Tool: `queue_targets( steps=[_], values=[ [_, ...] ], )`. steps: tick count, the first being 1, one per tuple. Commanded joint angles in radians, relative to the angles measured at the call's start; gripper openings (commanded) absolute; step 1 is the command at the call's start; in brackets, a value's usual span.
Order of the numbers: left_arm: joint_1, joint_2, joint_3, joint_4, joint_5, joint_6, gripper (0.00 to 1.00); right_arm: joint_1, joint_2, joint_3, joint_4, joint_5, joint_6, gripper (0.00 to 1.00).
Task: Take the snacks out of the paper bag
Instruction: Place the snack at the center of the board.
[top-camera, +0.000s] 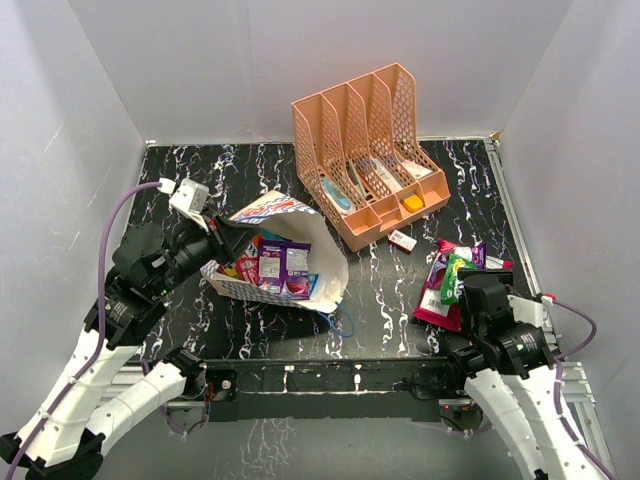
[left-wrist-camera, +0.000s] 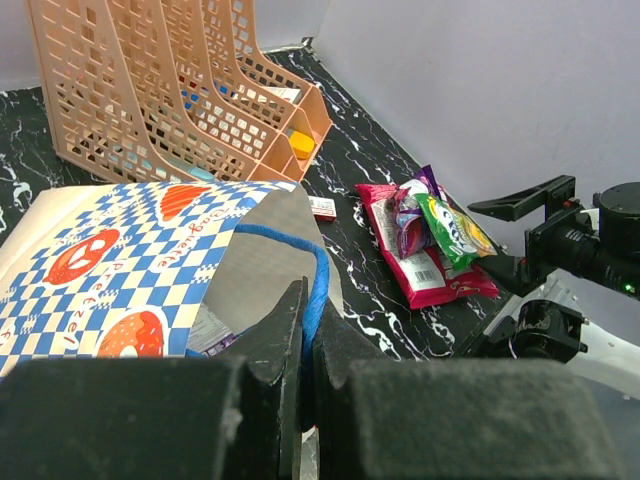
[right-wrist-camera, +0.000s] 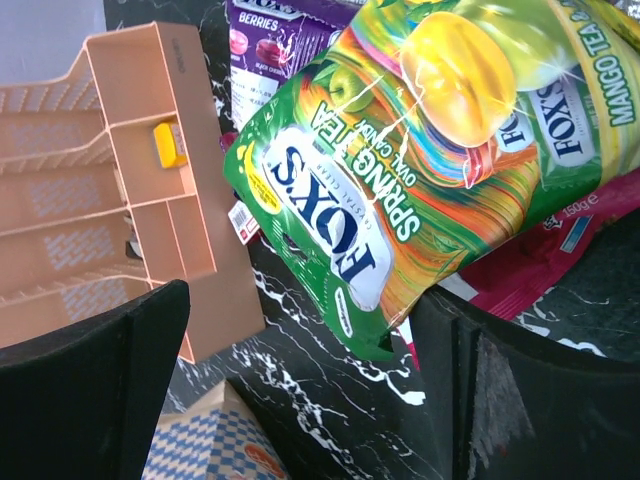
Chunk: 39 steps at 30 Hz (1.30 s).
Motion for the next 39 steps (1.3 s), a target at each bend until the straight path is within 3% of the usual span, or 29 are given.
queue_targets(
  steps=[1, 9, 15, 26, 33, 39],
  values=[
    [-0.006, -0.013, -0.014, 0.046, 0.032, 0.026, 0.0, 0.001, -0.039, 0.004, 0.002, -0.012, -0.152, 0.97],
    [-0.006, 0.018, 0.019, 0.039, 0.035, 0.023, 0.0, 0.001, 0.005, -0.158, 0.275, -0.061, -0.235, 0.95],
    [-0.006, 0.01, 0.017, 0.037, 0.033, 0.014, 0.0, 0.001, 0.138, -0.111, 0.365, -0.087, -0.421, 0.99],
    [-0.007, 0.015, 0.012, 0.042, 0.03, 0.029, 0.0, 0.001, 0.206, -0.061, 0.444, -0.529, -0.641, 1.0],
    [-0.006, 0.011, 0.008, 0.04, 0.032, 0.032, 0.0, 0.001, 0.247, -0.006, 0.567, -0.845, -0.914, 1.0],
    [-0.006, 0.013, -0.001, 0.037, 0.059, 0.01, 0.0, 0.001, 0.275, 0.086, 0.69, -0.989, -1.193, 0.99]
  ],
)
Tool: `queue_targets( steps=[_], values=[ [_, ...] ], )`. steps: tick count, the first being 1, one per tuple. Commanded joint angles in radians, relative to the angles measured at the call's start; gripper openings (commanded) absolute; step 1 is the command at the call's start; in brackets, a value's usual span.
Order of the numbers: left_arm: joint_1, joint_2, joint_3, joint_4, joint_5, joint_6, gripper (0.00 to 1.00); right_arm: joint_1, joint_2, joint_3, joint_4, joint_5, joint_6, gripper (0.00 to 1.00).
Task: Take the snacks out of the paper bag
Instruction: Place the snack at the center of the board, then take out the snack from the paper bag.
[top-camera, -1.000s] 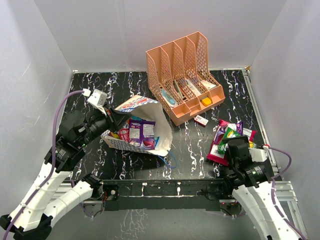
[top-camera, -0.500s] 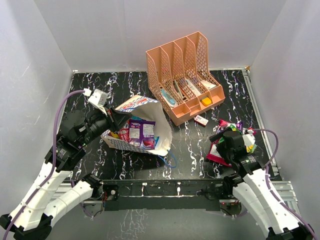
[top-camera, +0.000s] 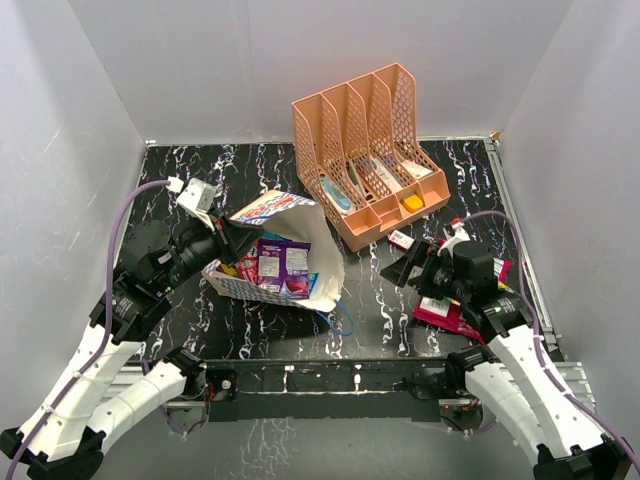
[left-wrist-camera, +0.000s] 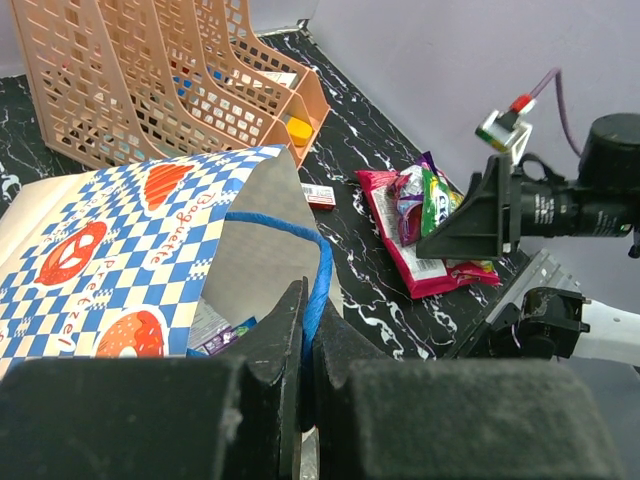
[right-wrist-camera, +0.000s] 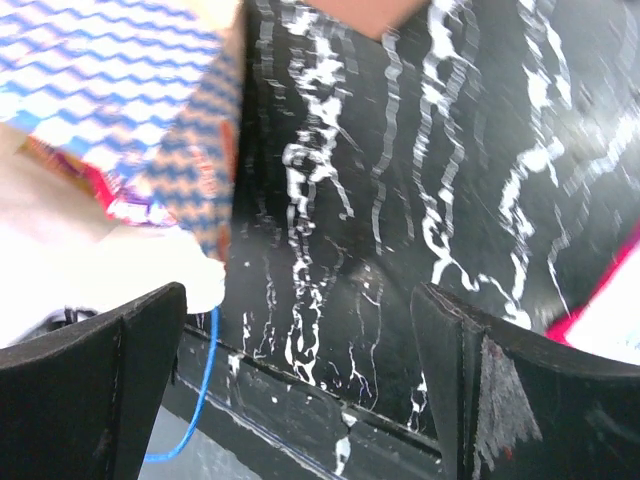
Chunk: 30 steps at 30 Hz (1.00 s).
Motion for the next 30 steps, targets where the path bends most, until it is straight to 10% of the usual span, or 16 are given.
queue_targets(
  steps=[1, 6, 14, 18, 30],
  values=[
    [-0.004, -0.006, 0.01, 0.027, 0.044, -0.018, 0.0, 0.002, 0.04, 0.106, 0.217, -0.204, -0.289, 0.98],
    [-0.005, -0.001, -0.007, 0.051, 0.096, -0.067, 0.0, 0.152, 0.161, 0.176, 0.375, -0.211, -0.31, 0.9],
    [-0.005, -0.017, -0.042, 0.041, 0.141, -0.113, 0.0, 0.774, 0.427, 0.262, 0.602, 0.425, -0.434, 0.7],
    [-0.004, -0.006, -0.026, 0.014, 0.207, -0.128, 0.0, 0.836, 0.584, 0.274, 0.746, 0.624, -0.467, 0.32],
    [-0.005, -0.016, -0.025, 0.024, 0.21, -0.146, 0.0, 1.009, 0.877, 0.23, 1.223, 0.428, -0.498, 0.33]
  ],
)
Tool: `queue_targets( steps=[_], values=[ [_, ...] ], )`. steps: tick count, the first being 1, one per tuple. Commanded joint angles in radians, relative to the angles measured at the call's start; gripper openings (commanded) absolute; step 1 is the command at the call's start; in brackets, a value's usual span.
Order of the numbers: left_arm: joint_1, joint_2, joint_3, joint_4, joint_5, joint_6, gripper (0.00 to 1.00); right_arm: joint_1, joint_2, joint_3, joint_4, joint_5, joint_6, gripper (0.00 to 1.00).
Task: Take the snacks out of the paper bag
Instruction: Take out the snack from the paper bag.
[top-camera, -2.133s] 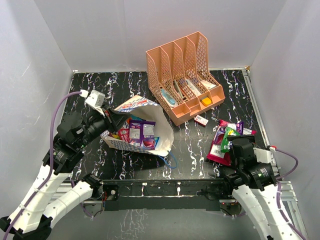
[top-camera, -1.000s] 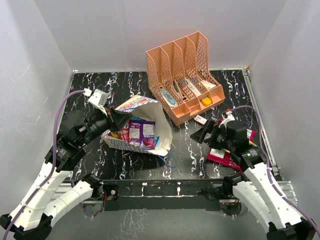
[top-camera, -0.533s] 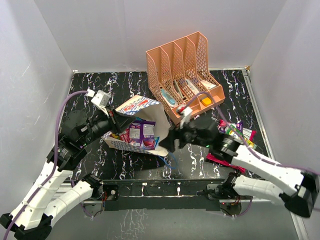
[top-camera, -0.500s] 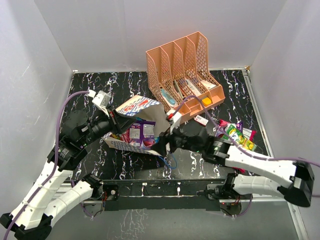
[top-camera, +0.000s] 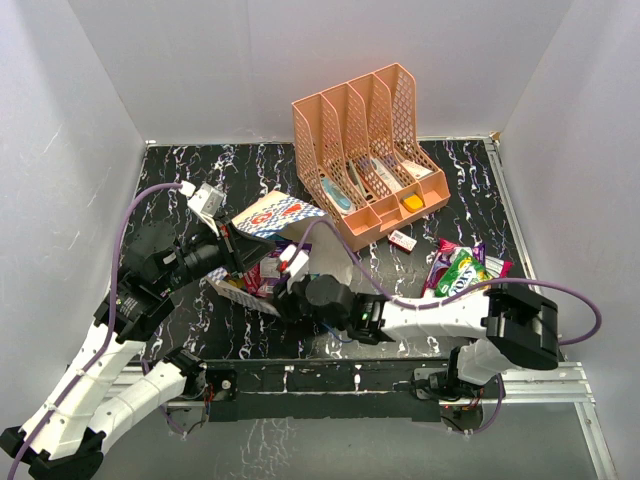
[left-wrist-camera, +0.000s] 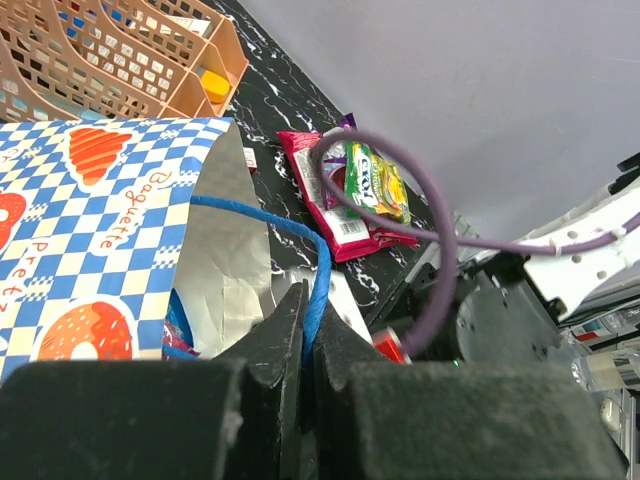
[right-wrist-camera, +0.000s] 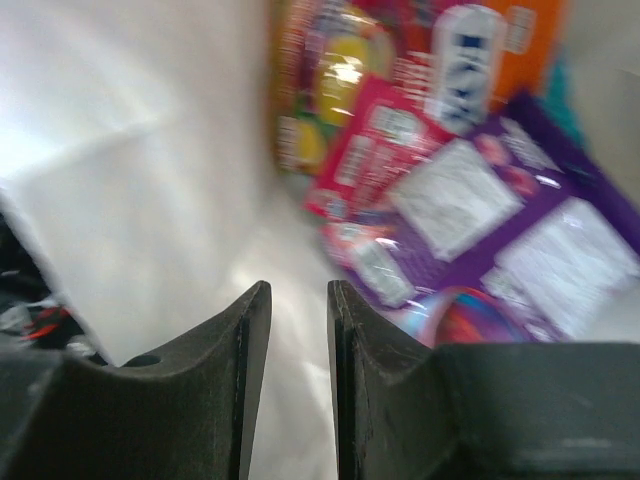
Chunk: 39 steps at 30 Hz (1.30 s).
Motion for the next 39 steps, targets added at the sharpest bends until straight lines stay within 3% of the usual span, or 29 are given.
queue_targets(
  steps=[1, 9, 13, 16, 19, 24, 28, 34, 39],
  values=[
    [-0.005, -0.01, 0.008, 0.017, 0.046, -0.013, 0.0, 0.063, 0.056, 0.001, 0.333, -0.106, 0.018, 0.33],
    [-0.005, -0.023, -0.011, 0.027, 0.062, -0.022, 0.0, 0.063, 0.158, -0.046, 0.533, -0.222, 0.065, 0.35],
    [-0.005, -0.028, -0.033, 0.049, 0.081, -0.034, 0.0, 0.063, 0.234, 0.005, 0.536, -0.354, 0.071, 0.39],
    [-0.005, -0.028, -0.039, 0.054, 0.087, -0.037, 0.0, 0.065, 0.273, 0.057, 0.466, -0.349, 0.074, 0.42],
    [-0.004, -0.028, -0.035, 0.052, 0.084, -0.037, 0.0, 0.064, 0.192, 0.006, 0.443, -0.211, 0.045, 0.47],
    [-0.005, -0.021, -0.028, 0.045, 0.084, -0.033, 0.0, 0.057, 0.012, -0.065, 0.294, 0.003, -0.095, 0.67],
    [-0.005, -0.014, -0.031, 0.06, 0.088, -0.033, 0.0, 0.051, -0.038, -0.064, 0.193, 0.095, -0.242, 0.76],
    [-0.005, -0.014, -0.023, 0.056, 0.087, -0.022, 0.0, 0.02, 0.013, 0.01, 0.079, 0.095, -0.386, 0.8],
    [-0.006, -0.026, -0.026, 0.031, 0.081, -0.012, 0.0, -0.044, 0.069, 0.062, -0.006, -0.06, -0.419, 0.81]
  ],
)
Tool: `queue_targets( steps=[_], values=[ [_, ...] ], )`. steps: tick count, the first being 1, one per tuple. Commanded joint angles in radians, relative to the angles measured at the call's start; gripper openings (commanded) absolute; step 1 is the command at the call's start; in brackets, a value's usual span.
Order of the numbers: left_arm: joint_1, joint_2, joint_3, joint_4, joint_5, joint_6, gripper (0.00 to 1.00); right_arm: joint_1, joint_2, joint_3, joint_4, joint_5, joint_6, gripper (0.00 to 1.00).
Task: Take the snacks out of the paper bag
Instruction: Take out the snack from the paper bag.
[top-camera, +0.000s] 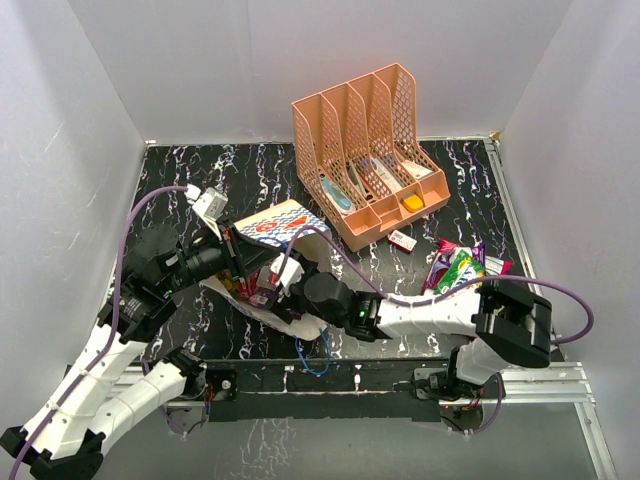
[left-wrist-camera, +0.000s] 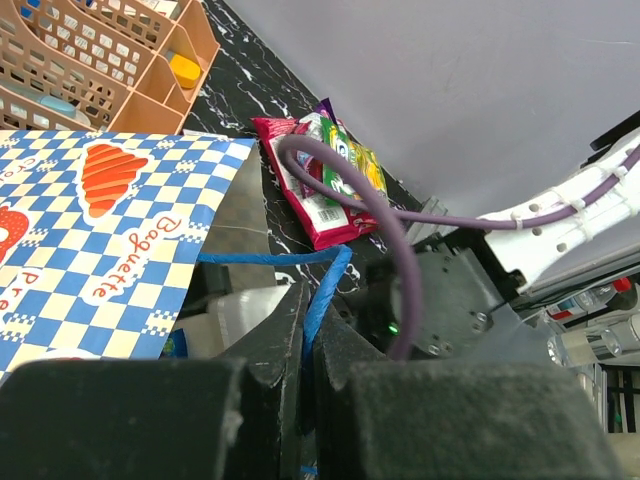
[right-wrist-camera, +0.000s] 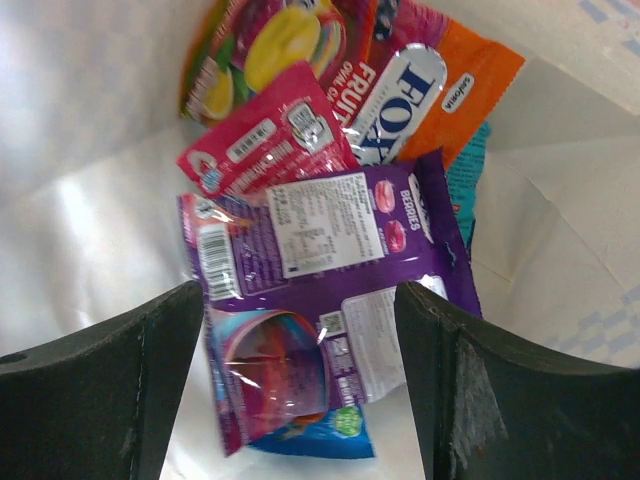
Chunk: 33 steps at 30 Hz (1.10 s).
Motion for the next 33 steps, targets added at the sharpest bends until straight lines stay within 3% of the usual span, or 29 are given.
queue_targets(
  steps=[1, 8, 19, 23, 27, 33],
  values=[
    [-0.004, -0.019, 0.011, -0.005, 0.015, 0.011, 0.0, -0.041, 0.041, 0.086, -0.078, -0.121, -0.111, 0.81],
    [-0.006, -0.025, -0.012, 0.009, 0.021, 0.001, 0.0, -0.033, 0.115, 0.144, -0.12, -0.25, -0.159, 0.95],
    [-0.006, -0.042, -0.019, 0.003, 0.012, -0.001, 0.0, -0.012, 0.306, 0.266, -0.05, 0.083, -0.183, 0.94],
    [-0.005, -0.049, -0.023, 0.001, 0.009, -0.001, 0.0, -0.012, 0.317, 0.275, -0.052, 0.115, -0.181, 0.81],
    [-0.005, -0.059, -0.028, -0.003, 0.003, 0.0, 0.0, -0.013, 0.293, 0.26, -0.04, 0.132, -0.152, 0.59],
    [-0.005, -0.06, -0.028, -0.006, 0.0, 0.004, 0.0, -0.013, 0.204, 0.219, 0.018, 0.118, -0.108, 0.17]
  ],
)
